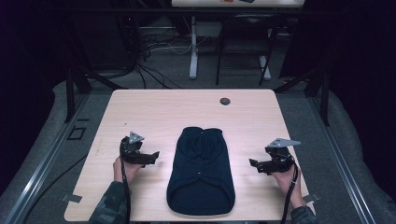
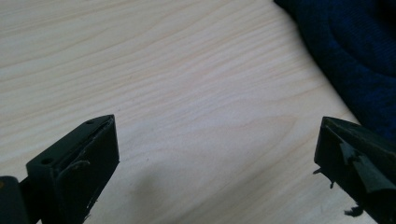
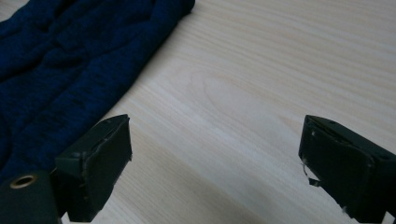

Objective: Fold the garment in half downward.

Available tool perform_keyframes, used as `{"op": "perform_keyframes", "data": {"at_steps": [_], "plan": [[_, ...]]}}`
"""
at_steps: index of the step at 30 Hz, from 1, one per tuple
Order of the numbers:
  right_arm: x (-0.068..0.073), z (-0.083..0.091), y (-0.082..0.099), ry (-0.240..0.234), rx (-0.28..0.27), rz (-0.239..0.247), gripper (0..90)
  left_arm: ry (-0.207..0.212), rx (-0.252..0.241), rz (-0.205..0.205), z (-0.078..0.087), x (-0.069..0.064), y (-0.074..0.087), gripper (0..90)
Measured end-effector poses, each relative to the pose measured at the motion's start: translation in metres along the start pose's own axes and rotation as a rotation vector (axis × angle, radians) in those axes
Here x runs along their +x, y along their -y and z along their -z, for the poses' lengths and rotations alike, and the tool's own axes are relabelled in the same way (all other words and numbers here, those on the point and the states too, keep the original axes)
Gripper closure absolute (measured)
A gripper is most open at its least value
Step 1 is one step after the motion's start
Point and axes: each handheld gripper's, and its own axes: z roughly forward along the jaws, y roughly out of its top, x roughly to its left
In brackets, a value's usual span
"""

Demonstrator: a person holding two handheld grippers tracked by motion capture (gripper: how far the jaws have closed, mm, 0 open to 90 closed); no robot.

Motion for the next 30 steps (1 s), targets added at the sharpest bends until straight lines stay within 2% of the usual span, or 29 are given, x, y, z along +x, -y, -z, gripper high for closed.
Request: {"op": "perform_keyframes", "data": {"at_steps": [2,6,14,15,18,23,28,30], "plan": [[0.002,-0.001,-0.004,-0.007,0.002,0.002,7.7,-0.010,-0.010,-0.013,-0.002,-0.002,-0.002,0.1],[0.005,-0.006,-0.012,-0.020,0.025,0.009,4.3,0.016,0.004,-0.010,-0.005,-0.003,-0.004,0.1],[0.010,-0.014,-0.021,-0.034,0.049,0.017,2.4,0.056,0.013,-0.019,-0.011,-0.003,-0.024,0.1],[0.012,-0.015,-0.024,-0.039,0.055,0.022,1.9,0.064,0.014,-0.028,-0.013,-0.005,-0.030,0.1],[0.014,-0.017,-0.029,-0.049,0.044,0.015,0.0,0.075,0.010,-0.030,-0.014,-0.006,-0.036,0.1],[0.017,-0.023,-0.038,-0.089,0.049,0.021,0.0,0.089,0.009,-0.051,-0.021,-0.014,-0.051,0.1],[0.020,-0.030,-0.051,-0.109,0.058,0.028,0.0,0.109,0.025,-0.069,-0.027,-0.019,-0.061,0.1],[0.022,-0.034,-0.055,-0.117,0.069,0.028,0.0,0.117,0.036,-0.088,-0.032,-0.024,-0.068,0.1]]}}
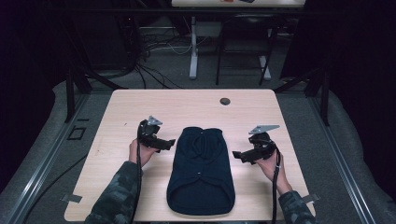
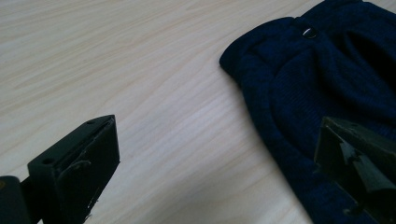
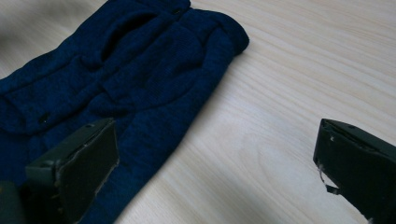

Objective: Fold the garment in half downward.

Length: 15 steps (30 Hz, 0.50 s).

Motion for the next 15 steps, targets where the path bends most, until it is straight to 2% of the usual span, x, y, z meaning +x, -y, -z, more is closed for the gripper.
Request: {"op": "perform_keyframes", "data": {"at_steps": [2,7,15], "plan": [[0.001,-0.004,-0.005,0.001,-0.002,0.015,0.0,0.007,0.004,-0.001,-0.004,-0.002,-0.004,0.1],[0.003,-0.012,-0.016,-0.021,0.013,0.018,0.0,0.015,0.006,-0.014,-0.013,-0.005,-0.014,0.1],[0.004,-0.033,-0.032,-0.044,0.031,0.005,0.2,0.035,0.021,-0.027,-0.029,-0.011,-0.026,0.1]]}}
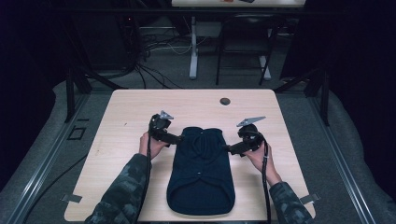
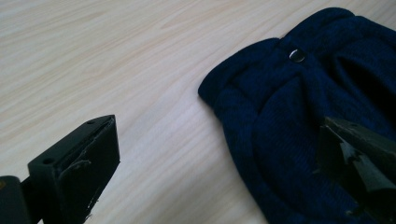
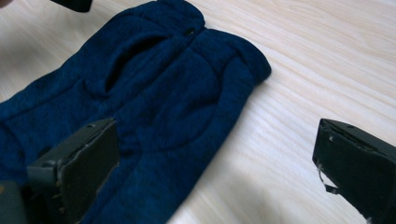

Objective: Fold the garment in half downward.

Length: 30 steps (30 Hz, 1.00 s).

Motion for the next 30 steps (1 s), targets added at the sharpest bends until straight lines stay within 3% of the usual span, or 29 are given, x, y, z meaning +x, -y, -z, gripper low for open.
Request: {"op": "perform_keyframes", "data": {"at_steps": [6,11,14,17,19,20,30], "plan": [[-0.003,-0.023,-0.015,-0.018,0.025,-0.018,1.7,0.016,0.028,-0.001,-0.022,-0.005,-0.006,3.2],[-0.003,-0.035,-0.021,-0.018,0.046,-0.021,3.9,0.020,0.030,0.005,-0.031,-0.008,-0.007,4.3],[-0.009,-0.047,-0.026,-0.037,0.059,-0.057,14.7,0.020,0.084,0.007,-0.042,-0.010,-0.008,3.6],[-0.014,-0.055,-0.029,0.003,0.078,-0.105,22.2,0.031,0.100,0.012,-0.047,-0.009,-0.008,3.5],[-0.015,-0.058,-0.030,0.004,0.083,-0.106,24.7,0.027,0.100,0.020,-0.049,-0.009,-0.008,3.5],[-0.015,-0.063,-0.030,0.030,0.086,-0.116,29.1,0.030,0.104,0.020,-0.050,-0.009,-0.008,3.7],[-0.012,-0.074,-0.034,0.051,0.127,-0.100,42.0,0.048,0.127,0.033,-0.053,-0.010,-0.008,11.7]]}}
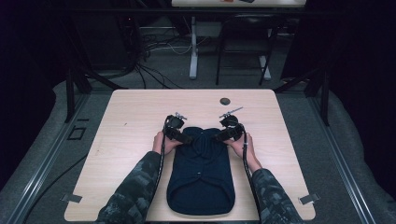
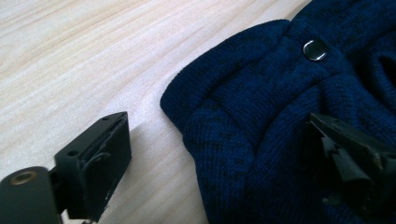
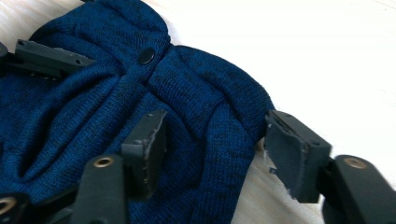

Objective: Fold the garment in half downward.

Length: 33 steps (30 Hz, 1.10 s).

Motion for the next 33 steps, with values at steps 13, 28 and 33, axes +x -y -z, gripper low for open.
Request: {"op": "perform_keyframes", "data": {"at_steps": [13,28,33], "plan": [[0.003,-0.005,0.002,0.030,0.020,0.051,55.7,0.029,-0.008,-0.027,0.003,-0.009,-0.001,38.6],[0.008,-0.001,0.001,0.041,0.005,0.026,71.0,0.058,-0.010,-0.070,0.007,-0.013,-0.001,65.2],[0.010,0.006,0.000,0.040,-0.024,0.049,71.8,0.057,-0.017,-0.059,0.010,-0.013,-0.001,64.2]]}}
